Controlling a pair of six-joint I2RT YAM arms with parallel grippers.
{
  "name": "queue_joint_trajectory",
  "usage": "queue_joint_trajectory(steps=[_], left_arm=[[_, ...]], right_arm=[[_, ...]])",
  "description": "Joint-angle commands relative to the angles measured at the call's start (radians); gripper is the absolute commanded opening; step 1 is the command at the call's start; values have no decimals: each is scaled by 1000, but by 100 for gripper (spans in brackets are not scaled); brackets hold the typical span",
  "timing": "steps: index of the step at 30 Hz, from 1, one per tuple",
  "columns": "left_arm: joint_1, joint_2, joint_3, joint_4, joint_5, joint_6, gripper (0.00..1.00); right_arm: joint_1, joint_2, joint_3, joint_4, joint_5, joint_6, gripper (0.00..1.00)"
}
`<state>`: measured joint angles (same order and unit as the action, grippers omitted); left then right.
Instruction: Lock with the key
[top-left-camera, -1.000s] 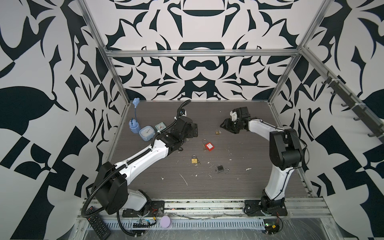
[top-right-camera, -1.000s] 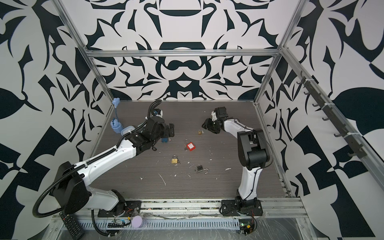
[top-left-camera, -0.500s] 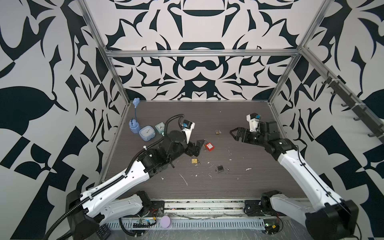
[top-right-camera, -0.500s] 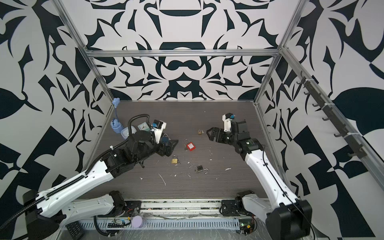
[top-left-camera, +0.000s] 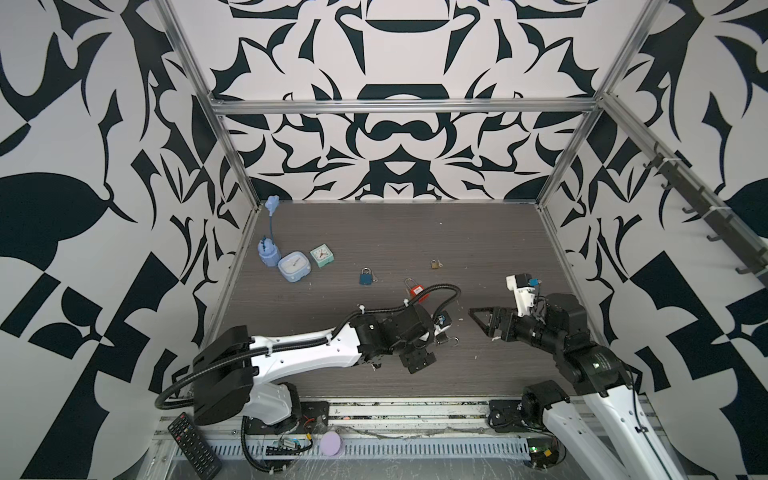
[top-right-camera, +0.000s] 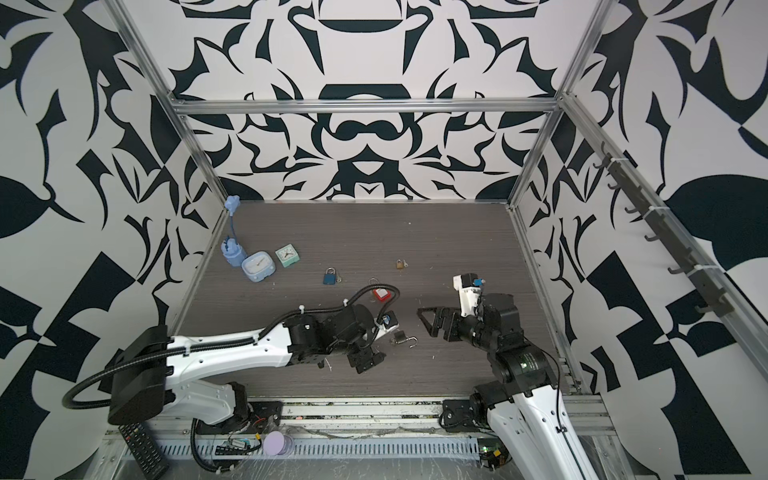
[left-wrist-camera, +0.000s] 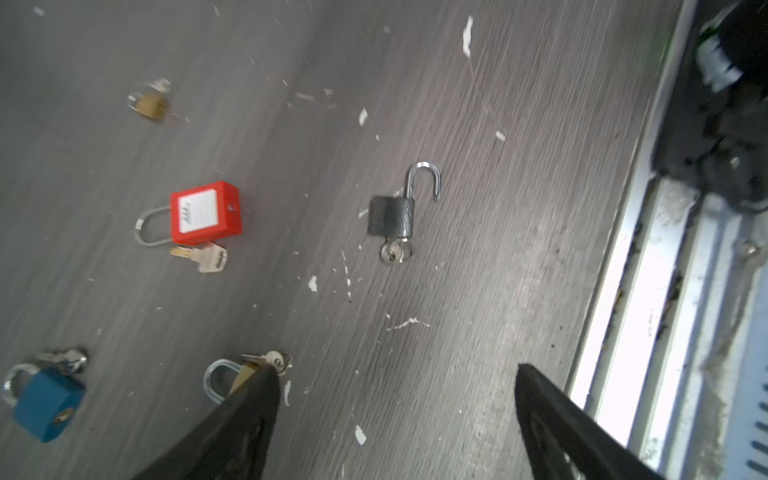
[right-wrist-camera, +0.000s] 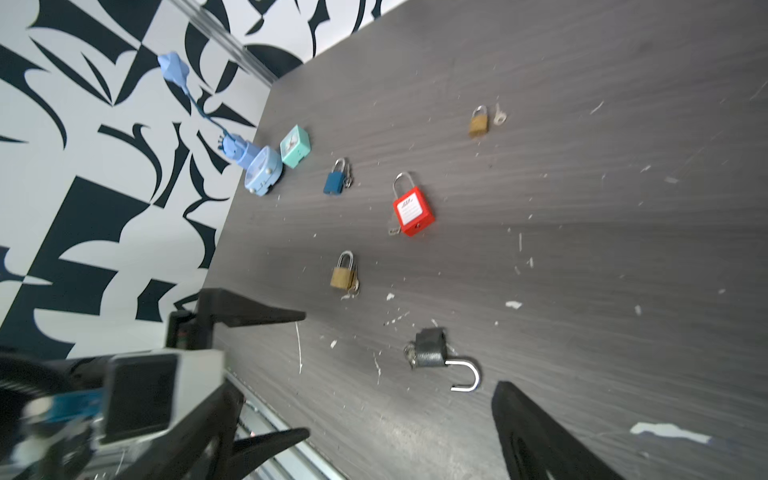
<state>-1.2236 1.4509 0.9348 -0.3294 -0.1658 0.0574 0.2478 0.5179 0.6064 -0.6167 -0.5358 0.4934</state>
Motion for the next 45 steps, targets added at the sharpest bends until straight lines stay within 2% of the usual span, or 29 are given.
queue_joint_trajectory(steps=[1, 4, 11, 20, 25, 26, 29, 45], left_arm=[[-2, 54, 27, 56, 70, 38, 90], [7, 93, 12, 133, 107, 57, 91], [95, 130, 1, 199, 235, 55, 91], [103, 229, 12, 248, 225, 92, 89], [120, 289, 46, 296, 248, 74, 86], [123, 302, 60, 296, 257, 67, 81], [127, 337, 88, 296, 267, 60, 79], [128, 426, 136, 290, 237, 55, 67]], right_arm=[[31, -14, -10, -45, -69, -14, 100], [46, -27, 5, -83, 18, -36, 100], [118, 100, 48, -163, 42, -27, 100], [140, 188, 188, -399, 126, -91, 100], [140, 157, 176, -389, 154, -50, 100], [141, 147, 176, -390, 164, -45, 100], [140, 135, 177, -390, 191, -41, 100], [140, 127, 173, -372, 208, -30, 100]])
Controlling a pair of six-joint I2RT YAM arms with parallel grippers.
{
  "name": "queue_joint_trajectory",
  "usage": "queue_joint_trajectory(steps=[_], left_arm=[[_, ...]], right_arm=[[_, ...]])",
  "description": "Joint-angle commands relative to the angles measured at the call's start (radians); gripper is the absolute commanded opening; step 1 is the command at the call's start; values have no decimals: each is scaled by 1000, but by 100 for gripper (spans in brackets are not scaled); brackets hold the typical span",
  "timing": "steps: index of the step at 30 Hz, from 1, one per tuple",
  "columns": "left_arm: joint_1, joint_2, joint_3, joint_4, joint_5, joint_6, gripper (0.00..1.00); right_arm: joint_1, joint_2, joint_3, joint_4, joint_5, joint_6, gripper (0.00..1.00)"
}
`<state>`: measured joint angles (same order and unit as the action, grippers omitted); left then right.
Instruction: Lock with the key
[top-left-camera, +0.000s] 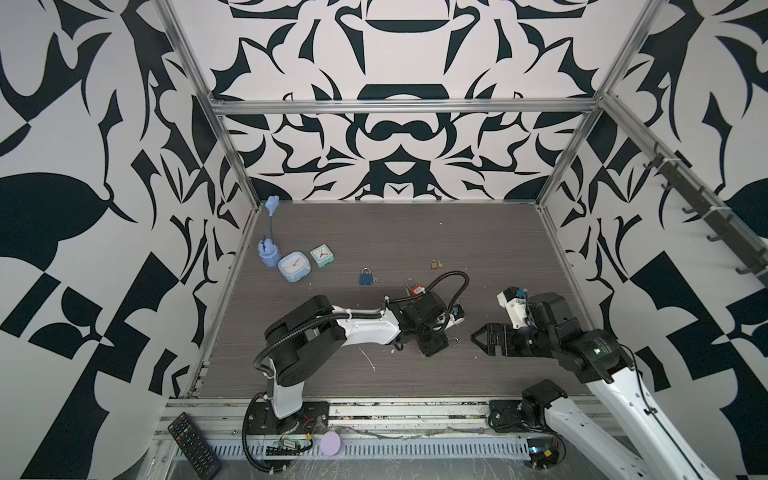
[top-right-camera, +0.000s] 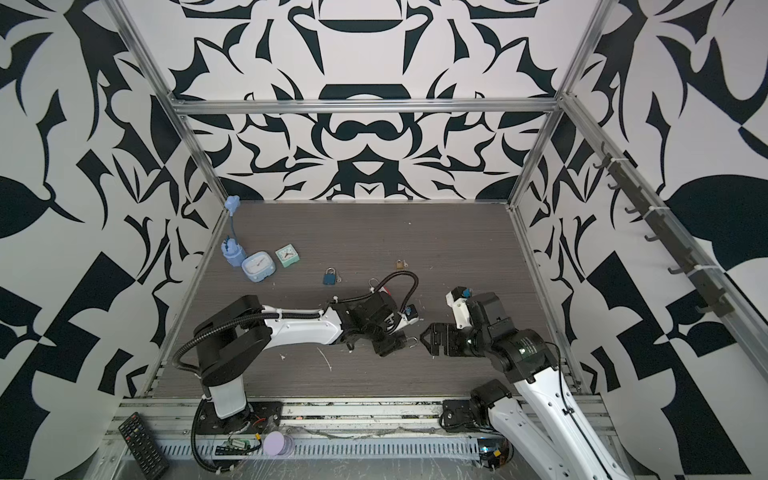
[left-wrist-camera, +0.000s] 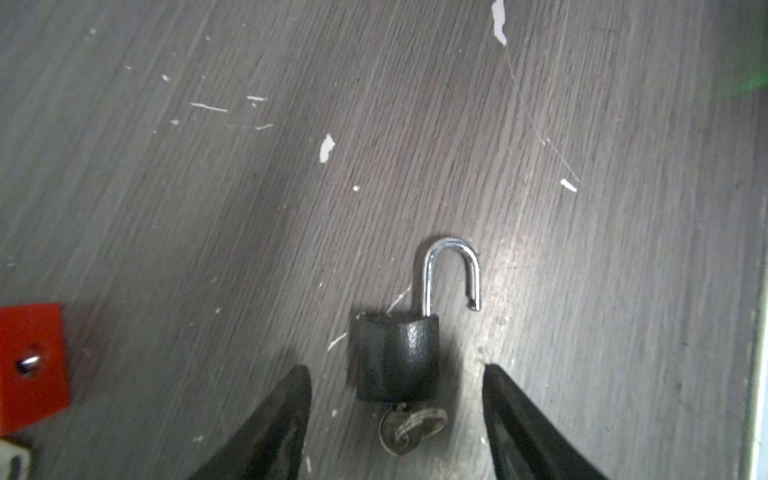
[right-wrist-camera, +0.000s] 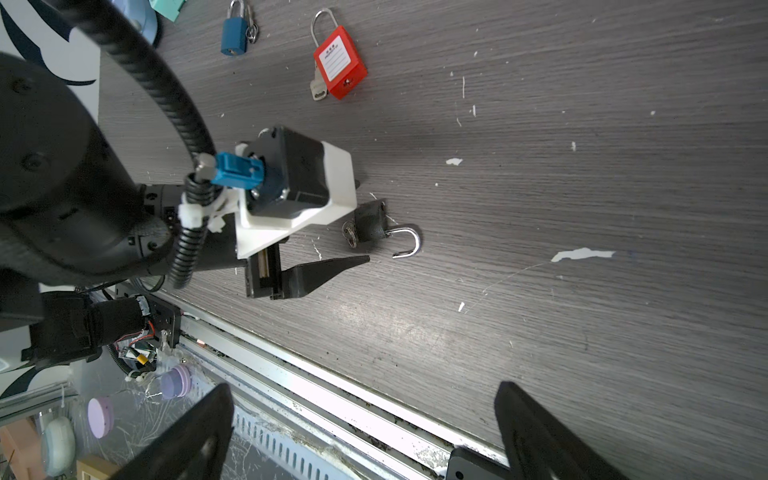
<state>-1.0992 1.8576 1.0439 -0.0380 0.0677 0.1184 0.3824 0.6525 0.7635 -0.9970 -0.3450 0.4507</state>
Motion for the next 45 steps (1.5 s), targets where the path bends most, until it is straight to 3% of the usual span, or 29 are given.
queue_joint_trajectory(steps=[1, 17, 33, 36, 45], left_arm=[[3, 23, 28, -4, 0, -6, 67], [3, 62, 48, -11, -28, -5, 54], [12, -37, -11, 6, -47, -23, 8], [54, -113, -37, 16, -8, -48, 0], [265, -425, -193, 118, 315, -39, 0]], right_arm=[[5, -9, 14, 9, 16, 13, 100], [6, -10, 3, 26, 14, 22, 100], [5, -48, 8, 113, 12, 38, 100], [6, -49, 37, 173, 4, 24, 100], [5, 40, 109, 448, -101, 44, 100]])
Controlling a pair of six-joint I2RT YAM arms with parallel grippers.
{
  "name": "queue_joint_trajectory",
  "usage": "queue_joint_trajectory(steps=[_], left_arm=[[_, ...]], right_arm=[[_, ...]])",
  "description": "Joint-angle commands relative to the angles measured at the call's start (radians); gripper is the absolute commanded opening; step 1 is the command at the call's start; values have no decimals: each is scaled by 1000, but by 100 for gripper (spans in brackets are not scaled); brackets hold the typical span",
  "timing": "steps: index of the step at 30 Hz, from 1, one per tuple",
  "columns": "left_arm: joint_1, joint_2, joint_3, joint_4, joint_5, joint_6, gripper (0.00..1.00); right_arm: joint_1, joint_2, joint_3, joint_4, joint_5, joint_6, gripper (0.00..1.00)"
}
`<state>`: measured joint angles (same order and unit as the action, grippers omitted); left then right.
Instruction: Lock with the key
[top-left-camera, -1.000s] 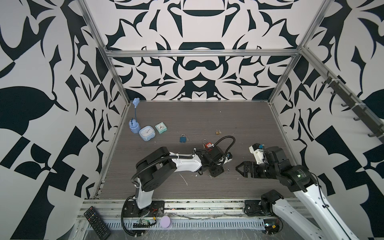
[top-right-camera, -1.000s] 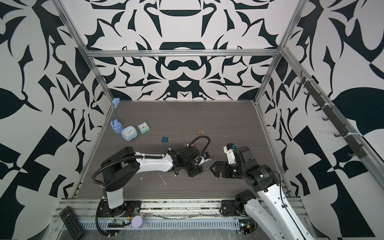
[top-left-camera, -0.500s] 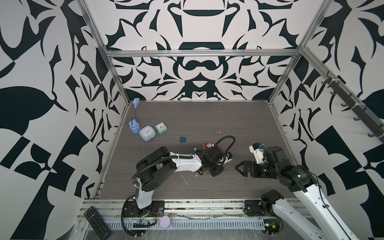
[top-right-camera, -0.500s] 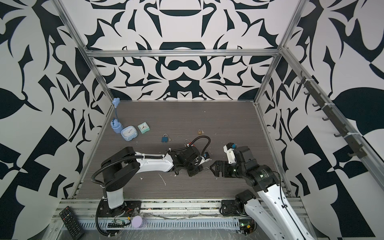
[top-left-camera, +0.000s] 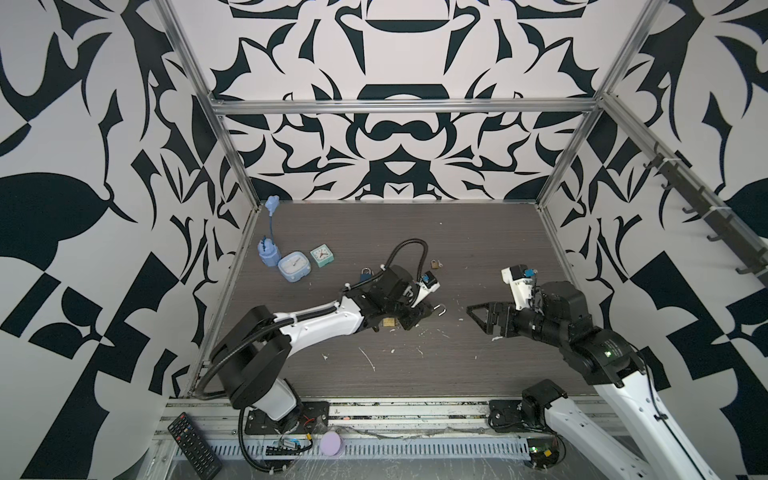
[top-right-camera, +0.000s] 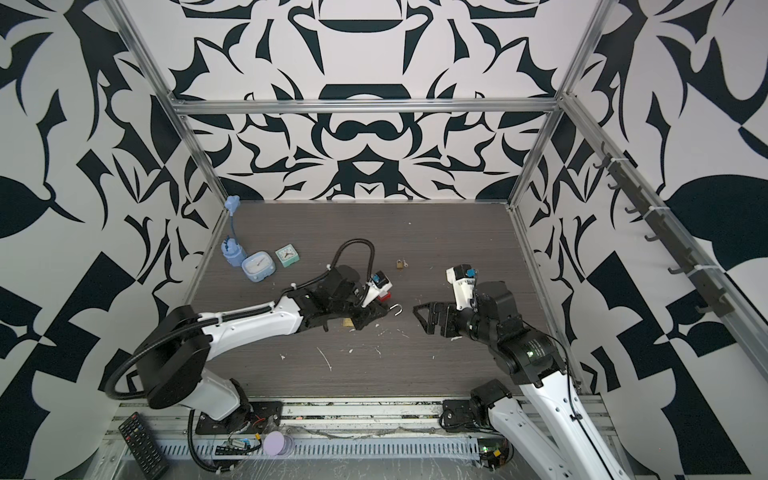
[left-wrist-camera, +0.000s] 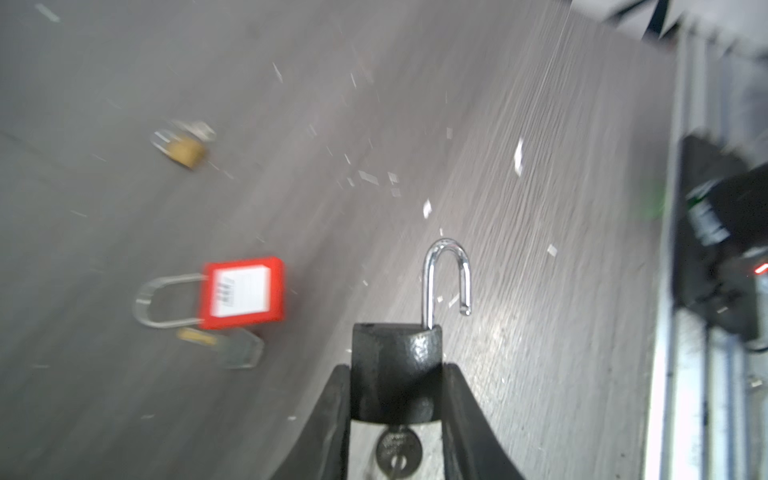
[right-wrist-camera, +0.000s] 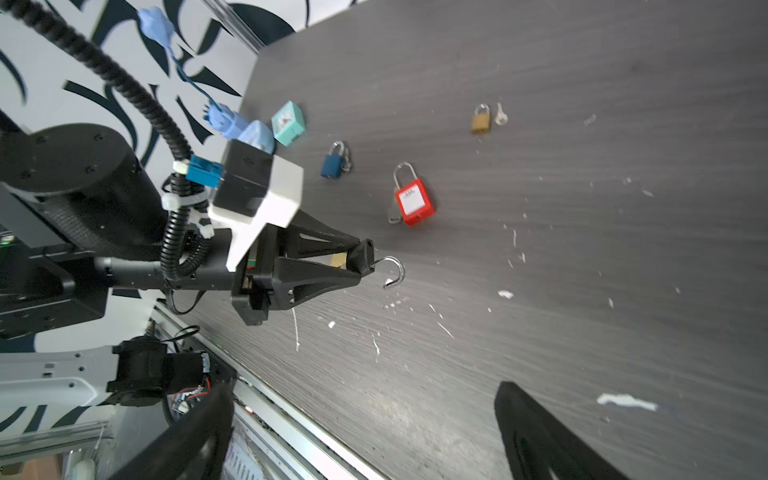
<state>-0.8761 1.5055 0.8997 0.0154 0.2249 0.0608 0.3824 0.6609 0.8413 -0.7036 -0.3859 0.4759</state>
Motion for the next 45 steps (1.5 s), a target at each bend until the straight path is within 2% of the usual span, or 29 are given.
queue_joint_trajectory(steps=[1, 3, 5, 8, 12, 18, 23, 32, 39, 45], left_arm=[[67, -112, -75, 86, 192, 25, 0], [127, -179, -128, 130, 320, 67, 0], [157, -266, -182, 174, 381, 120, 0], [161, -347, -222, 168, 417, 185, 0], [161, -375, -220, 140, 452, 198, 0], [161, -352, -210, 169, 482, 179, 0], [162, -345, -210, 177, 462, 173, 0], [163, -330, -203, 199, 431, 144, 0], [163, -335, -204, 204, 404, 137, 0], [163, -337, -203, 205, 446, 136, 0]], right_arm=[[5, 51, 27, 185, -91, 29, 100], [6, 92, 17, 235, -162, 50, 98], [5, 139, 8, 273, -236, 64, 96], [6, 214, 4, 321, -339, 77, 91], [21, 283, -2, 355, -421, 67, 90], [82, 345, 7, 346, -386, 22, 87], [130, 349, 6, 320, -348, -29, 79], [139, 373, -10, 288, -309, -86, 63], [138, 383, -17, 288, -276, -107, 58], [139, 400, -3, 309, -219, -112, 54]])
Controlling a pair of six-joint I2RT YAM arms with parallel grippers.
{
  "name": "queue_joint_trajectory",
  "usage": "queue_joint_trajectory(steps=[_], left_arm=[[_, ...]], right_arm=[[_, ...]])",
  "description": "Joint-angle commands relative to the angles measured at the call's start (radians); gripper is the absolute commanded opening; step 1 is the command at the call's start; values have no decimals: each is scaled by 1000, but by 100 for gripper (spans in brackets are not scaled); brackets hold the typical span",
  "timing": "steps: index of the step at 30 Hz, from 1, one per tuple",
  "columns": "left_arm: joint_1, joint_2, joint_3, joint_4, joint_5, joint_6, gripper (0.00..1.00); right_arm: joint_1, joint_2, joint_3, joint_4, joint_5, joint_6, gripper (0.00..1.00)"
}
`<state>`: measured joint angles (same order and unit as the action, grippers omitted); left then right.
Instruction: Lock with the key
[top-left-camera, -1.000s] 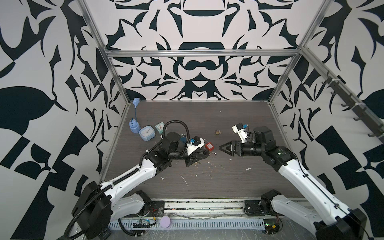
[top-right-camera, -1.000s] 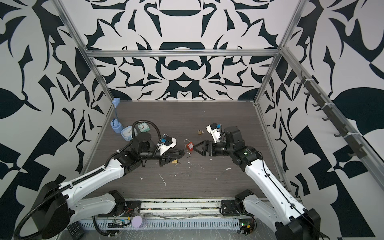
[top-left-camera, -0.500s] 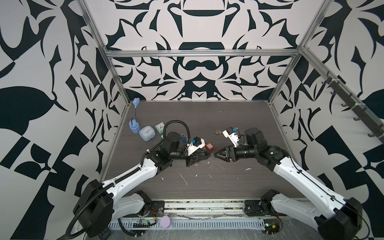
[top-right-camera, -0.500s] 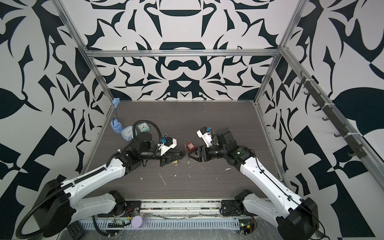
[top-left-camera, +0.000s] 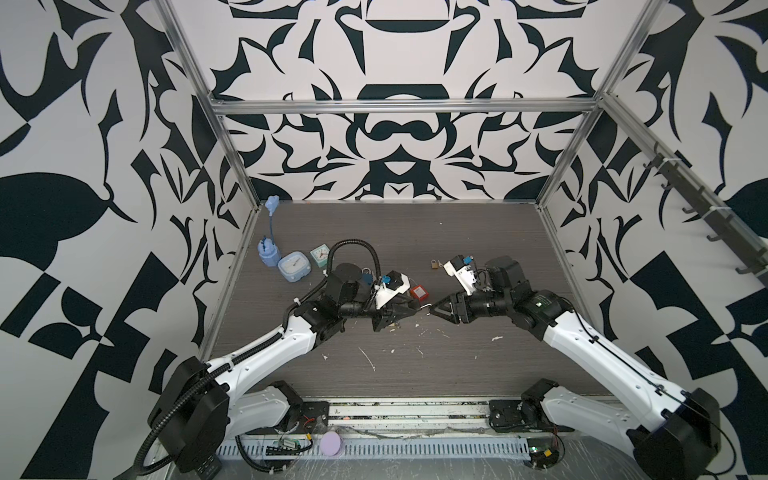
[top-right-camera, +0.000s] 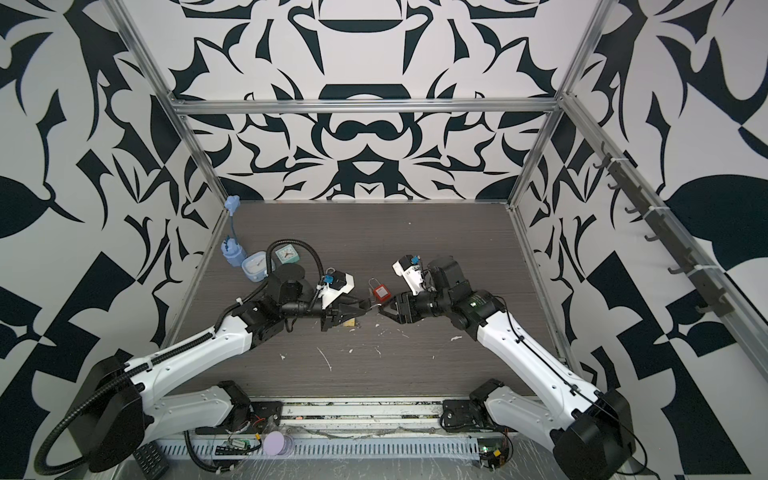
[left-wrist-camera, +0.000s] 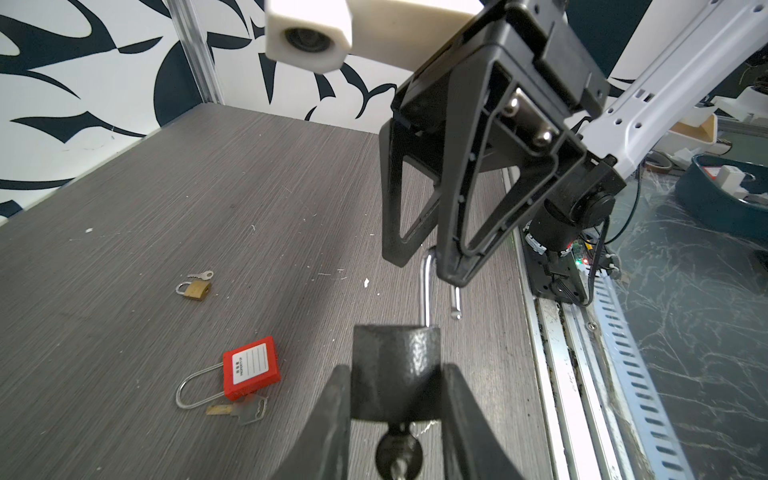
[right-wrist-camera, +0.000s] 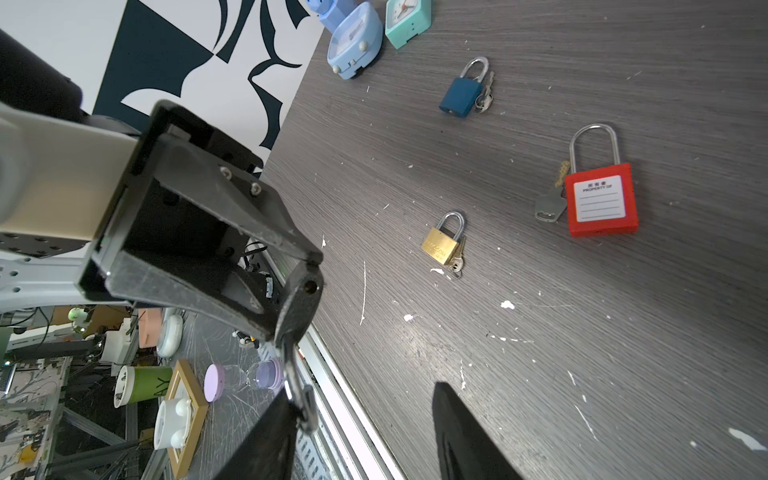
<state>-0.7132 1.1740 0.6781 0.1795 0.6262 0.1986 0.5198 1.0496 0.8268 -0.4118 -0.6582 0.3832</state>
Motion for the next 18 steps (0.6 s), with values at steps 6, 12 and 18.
queue_joint_trajectory(steps=[6, 12, 18], left_arm=[[1, 26, 32, 20, 75, -8, 0], [-2, 34, 32, 29, 47, -14, 0], [-15, 37, 21, 3, -39, 78, 0]], right_arm=[[2, 38, 45, 50, 79, -18, 52], [2, -8, 33, 51, 85, 7, 55], [-3, -73, 68, -52, 232, 80, 61]])
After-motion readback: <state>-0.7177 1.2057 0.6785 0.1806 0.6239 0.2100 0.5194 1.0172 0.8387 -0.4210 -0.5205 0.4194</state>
